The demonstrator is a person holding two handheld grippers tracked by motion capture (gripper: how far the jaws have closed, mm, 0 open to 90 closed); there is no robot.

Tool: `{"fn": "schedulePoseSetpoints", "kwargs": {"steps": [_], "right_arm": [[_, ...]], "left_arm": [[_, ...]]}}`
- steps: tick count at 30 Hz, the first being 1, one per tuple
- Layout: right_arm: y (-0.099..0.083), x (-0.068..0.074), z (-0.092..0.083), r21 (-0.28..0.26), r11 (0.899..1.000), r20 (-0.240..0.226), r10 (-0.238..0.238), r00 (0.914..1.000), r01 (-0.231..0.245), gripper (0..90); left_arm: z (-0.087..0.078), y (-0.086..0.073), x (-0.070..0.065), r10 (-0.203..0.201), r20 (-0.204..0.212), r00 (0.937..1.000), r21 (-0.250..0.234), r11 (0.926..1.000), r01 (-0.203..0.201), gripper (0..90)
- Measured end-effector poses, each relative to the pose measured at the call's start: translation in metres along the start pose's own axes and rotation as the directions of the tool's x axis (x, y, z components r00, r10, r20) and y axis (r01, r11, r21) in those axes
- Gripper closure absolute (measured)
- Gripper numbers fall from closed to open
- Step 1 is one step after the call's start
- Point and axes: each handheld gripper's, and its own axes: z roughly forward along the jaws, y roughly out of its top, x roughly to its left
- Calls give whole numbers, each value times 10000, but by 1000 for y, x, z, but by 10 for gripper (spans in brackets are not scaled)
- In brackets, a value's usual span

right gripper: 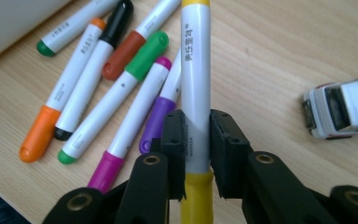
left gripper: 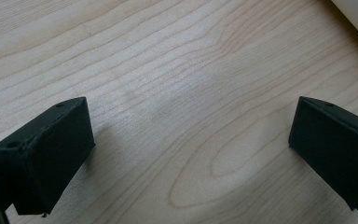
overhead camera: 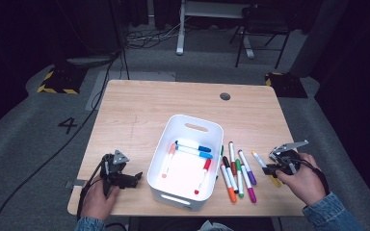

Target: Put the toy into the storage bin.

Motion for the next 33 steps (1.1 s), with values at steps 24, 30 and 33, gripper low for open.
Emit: {"fn": "schedulePoseSetpoints", "kwargs": {"steps": [24, 30, 33], "right_arm": [[63, 42, -45, -1364, 9768, -873, -1779, 9802, 1651, 770], [81, 52, -50, -1462, 9669, -961, -2242, 9698, 2091, 770], [90, 56, -51, -1568, 9610, -1009, -2451, 9642, 2278, 770]], "left_arm": [[0, -1, -1, -84, 96, 9999, 34, 10000, 84, 1], [0, -1, -1, -116, 75, 9999, 30, 9999, 116, 1], [0, -1, 0, -55, 116, 9999, 46, 10000, 55, 0]]}}
